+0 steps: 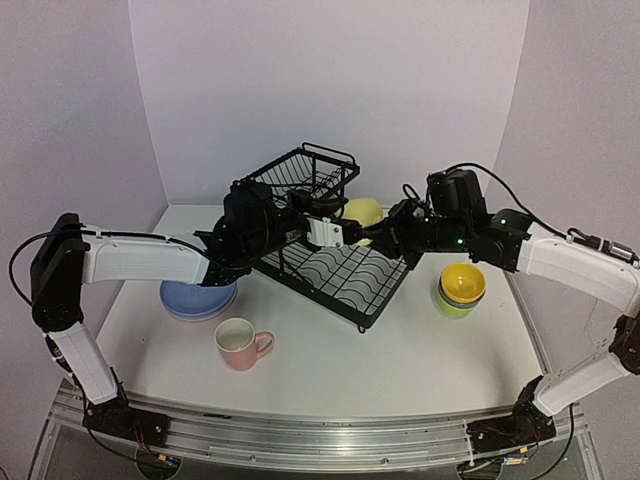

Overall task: Unload the mixed dishes from the dish rack
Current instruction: Pick up the cup from the dish rack, then place the cup at the center of the board, then pick up the cup from the dish rack.

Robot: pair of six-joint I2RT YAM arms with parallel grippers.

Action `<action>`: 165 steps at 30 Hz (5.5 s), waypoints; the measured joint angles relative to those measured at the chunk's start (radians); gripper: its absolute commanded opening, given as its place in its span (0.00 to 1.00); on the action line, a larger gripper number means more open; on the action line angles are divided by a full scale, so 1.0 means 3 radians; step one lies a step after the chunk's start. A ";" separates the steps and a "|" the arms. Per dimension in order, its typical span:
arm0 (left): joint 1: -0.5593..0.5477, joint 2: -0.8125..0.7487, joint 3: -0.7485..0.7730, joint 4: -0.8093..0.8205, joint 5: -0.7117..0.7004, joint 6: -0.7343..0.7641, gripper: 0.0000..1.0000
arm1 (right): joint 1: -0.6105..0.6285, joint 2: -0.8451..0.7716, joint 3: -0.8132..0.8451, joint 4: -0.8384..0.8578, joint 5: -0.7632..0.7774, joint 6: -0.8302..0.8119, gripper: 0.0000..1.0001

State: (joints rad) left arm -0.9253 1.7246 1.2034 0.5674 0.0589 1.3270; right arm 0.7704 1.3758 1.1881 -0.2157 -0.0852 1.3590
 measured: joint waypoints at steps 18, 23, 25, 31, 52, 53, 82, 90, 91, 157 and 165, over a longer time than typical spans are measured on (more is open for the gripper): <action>0.0302 -0.0559 0.0686 -0.3642 0.0173 -0.1448 0.00 | -0.0006 -0.0297 0.0362 -0.0688 0.0623 -0.1119 0.83; 0.0759 -0.0801 0.0891 -0.4210 0.0098 -0.1827 0.00 | -0.0006 -0.0272 0.0452 -0.0890 0.0722 -0.1458 0.84; 0.0877 -0.0971 0.0875 -0.4481 0.0015 -0.1916 0.00 | -0.0006 -0.0232 0.0487 -0.0935 0.0763 -0.1694 0.85; 0.1614 -0.1319 0.0828 -0.5202 0.0038 -0.2066 0.00 | -0.0017 0.0090 0.0647 -0.1014 0.0776 -0.2672 0.89; 0.4321 -0.0676 -0.0102 -0.5572 0.0078 -0.2272 0.00 | -0.0743 0.1228 0.0557 0.0290 -0.0489 -0.4045 0.87; 0.4317 -0.0625 -0.0148 -0.5521 0.0070 -0.2299 0.00 | -0.0735 0.1305 0.0557 0.0385 -0.0513 -0.4074 0.87; 0.4294 -0.0578 -0.0358 -0.4930 0.0267 -0.2529 0.53 | -0.0807 0.2982 0.1549 0.1273 -0.0436 -0.4553 0.82; 0.4294 -0.0659 -0.0109 -0.5078 0.0338 -0.2532 0.63 | -0.0906 0.3449 0.1897 0.1568 -0.0309 -0.4712 0.73; 0.4294 -0.0677 -0.0080 -0.5096 0.0356 -0.2532 0.64 | -0.0914 0.3492 0.1921 0.1626 -0.0299 -0.4722 0.72; 0.2839 -0.2178 -0.0420 -0.3287 0.1963 -0.1708 0.71 | -0.0790 0.1896 0.0267 0.1190 -0.0310 -0.1421 0.00; 0.1412 -0.2105 -0.0594 -0.2699 0.1354 -0.1381 0.74 | -0.0697 0.1261 0.0034 0.0746 -0.0289 -0.0807 0.00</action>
State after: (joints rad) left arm -0.5018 1.0932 1.0250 -0.2423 0.4652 0.9127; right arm 0.5612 1.7540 1.1983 0.0081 -0.1719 1.1169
